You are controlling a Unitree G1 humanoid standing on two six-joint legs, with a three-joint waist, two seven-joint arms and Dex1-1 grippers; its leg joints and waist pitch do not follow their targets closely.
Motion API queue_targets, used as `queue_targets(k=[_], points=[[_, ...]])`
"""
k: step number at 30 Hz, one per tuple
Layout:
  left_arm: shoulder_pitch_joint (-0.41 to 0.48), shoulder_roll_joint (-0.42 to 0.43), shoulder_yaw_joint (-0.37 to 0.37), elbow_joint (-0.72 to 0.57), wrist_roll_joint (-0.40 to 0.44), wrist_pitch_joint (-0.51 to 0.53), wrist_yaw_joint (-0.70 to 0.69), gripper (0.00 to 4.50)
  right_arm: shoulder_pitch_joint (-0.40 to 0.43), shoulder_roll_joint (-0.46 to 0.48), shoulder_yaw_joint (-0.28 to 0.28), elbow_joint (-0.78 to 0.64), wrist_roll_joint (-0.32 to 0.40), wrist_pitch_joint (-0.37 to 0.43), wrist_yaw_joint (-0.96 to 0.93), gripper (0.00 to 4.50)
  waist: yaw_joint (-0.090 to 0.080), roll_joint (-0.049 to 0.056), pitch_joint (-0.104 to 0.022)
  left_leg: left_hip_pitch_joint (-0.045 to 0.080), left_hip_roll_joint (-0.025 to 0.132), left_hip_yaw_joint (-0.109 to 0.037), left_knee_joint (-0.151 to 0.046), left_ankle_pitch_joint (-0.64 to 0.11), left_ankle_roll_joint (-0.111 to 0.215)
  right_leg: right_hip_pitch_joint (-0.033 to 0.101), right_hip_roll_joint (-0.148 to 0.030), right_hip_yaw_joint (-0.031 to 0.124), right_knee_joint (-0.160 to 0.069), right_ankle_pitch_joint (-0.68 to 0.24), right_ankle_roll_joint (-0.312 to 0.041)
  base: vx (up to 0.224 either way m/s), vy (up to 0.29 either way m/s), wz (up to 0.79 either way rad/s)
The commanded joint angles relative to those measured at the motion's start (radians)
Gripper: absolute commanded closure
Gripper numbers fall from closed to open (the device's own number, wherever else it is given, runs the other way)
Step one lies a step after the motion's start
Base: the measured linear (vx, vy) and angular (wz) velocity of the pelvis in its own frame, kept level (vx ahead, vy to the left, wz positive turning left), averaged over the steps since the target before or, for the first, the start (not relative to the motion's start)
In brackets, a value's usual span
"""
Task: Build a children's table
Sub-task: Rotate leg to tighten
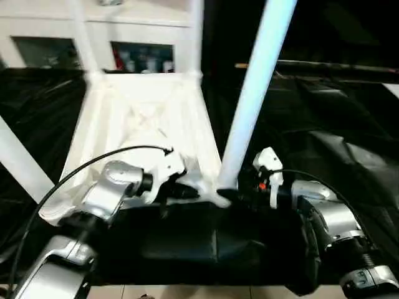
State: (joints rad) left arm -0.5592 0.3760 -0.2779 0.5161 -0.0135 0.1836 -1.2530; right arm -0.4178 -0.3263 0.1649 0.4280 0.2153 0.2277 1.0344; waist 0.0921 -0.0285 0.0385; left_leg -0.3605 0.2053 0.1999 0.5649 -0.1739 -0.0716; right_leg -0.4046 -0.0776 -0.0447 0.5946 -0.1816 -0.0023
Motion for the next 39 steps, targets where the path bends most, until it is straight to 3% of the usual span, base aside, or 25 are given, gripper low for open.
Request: queue_targets(k=[1, 7, 18, 21, 23, 25, 28, 31, 39], points=[[0.021, -0.009, -0.004, -0.020, -0.055, 0.013, -0.037, 4.50, -0.001, -0.018, 0.009, -0.019, 0.010, 0.001, 0.034, 0.60, 0.002, -0.007, -0.055, 0.009, 0.029, -0.008, -0.054, -0.170, 0.056, 0.047, -0.055, 0.033, -0.050, -0.103, -0.241, 0.000, 0.000, 0.00], [0.030, -0.007, 0.000, -0.039, -0.049, 0.025, -0.029, 4.50, -0.003, -0.009, 0.025, 0.000, -0.006, -0.013, 0.052, 0.87, 0.000, -0.008, -0.053, 0.011, 0.029, -0.010, -0.057, -0.201, 0.036, 0.045, -0.059, 0.036, -0.060, -0.196, -0.209, 0.000, 0.000, 0.00], [0.035, -0.005, -0.001, -0.056, -0.051, 0.041, -0.028, 4.50, 0.006, -0.004, 0.028, -0.002, -0.002, -0.017, 0.049, 1.67, 0.000, -0.007, -0.056, 0.010, 0.026, -0.009, -0.052, -0.167, 0.047, 0.048, -0.055, 0.034, -0.052, -0.124, -0.227, 0.000, 0.000, 0.00], [0.012, -0.054, 0.005, 0.001, -0.011, 0.034, 0.085, 4.50, 0.005, 0.058, -0.031, 0.076, -0.044, -0.064, -0.168, 1.74, -0.002, -0.007, -0.054, 0.010, 0.026, -0.009, -0.053, -0.178, 0.037, 0.045, -0.057, 0.035, -0.055, -0.148, -0.222, 0.000, 0.000, 0.00], [-0.002, -0.076, 0.006, 0.033, 0.006, 0.022, 0.133, 4.50, 0.001, 0.081, -0.047, 0.104, -0.051, -0.068, -0.231, 1.75, -0.008, -0.012, -0.049, 0.011, 0.023, -0.013, -0.058, -0.231, 0.008, 0.044, -0.061, 0.035, -0.069, -0.279, -0.186, 0.000, 0.000, 0.00], [-0.038, -0.123, 0.003, 0.102, 0.040, 0.006, 0.227, 4.50, -0.004, 0.131, -0.079, 0.130, -0.054, -0.052, -0.354, 1.76, -0.012, -0.011, -0.045, 0.017, 0.021, -0.014, -0.060, -0.275, -0.002, 0.036, -0.059, 0.037, -0.080, -0.367, -0.154, 0.000, 0.000, 0.00], [-0.089, -0.188, 0.000, 0.186, 0.069, 0.015, 0.340, 4.50, -0.017, 0.199, -0.115, 0.155, -0.061, -0.019, -0.523, 1.76, -0.013, -0.011, -0.046, 0.019, 0.020, -0.017, -0.062, -0.288, -0.011, 0.033, -0.059, 0.037, -0.087, -0.418, -0.127, 0.000, 0.000, 0.00], [-0.139, -0.259, -0.002, 0.263, 0.095, 0.026, 0.456, 4.50, -0.035, 0.262, -0.117, 0.183, -0.095, -0.017, -0.658, 1.76, -0.013, -0.004, -0.046, 0.020, 0.019, -0.020, -0.064, -0.295, -0.022, 0.031, -0.059, 0.036, -0.088, -0.427, -0.118, 0.000, 0.000, 0.00], [-0.179, -0.309, -0.006, 0.340, 0.119, 0.001, 0.508, 4.50, -0.049, 0.315, -0.081, 0.198, -0.138, -0.083, -0.702, 1.76, -0.007, -0.010, -0.050, 0.014, 0.018, -0.018, -0.064, -0.281, 0.002, 0.038, -0.057, 0.037, -0.083, -0.327, -0.131, 0.000, 0.000, 0.00]])
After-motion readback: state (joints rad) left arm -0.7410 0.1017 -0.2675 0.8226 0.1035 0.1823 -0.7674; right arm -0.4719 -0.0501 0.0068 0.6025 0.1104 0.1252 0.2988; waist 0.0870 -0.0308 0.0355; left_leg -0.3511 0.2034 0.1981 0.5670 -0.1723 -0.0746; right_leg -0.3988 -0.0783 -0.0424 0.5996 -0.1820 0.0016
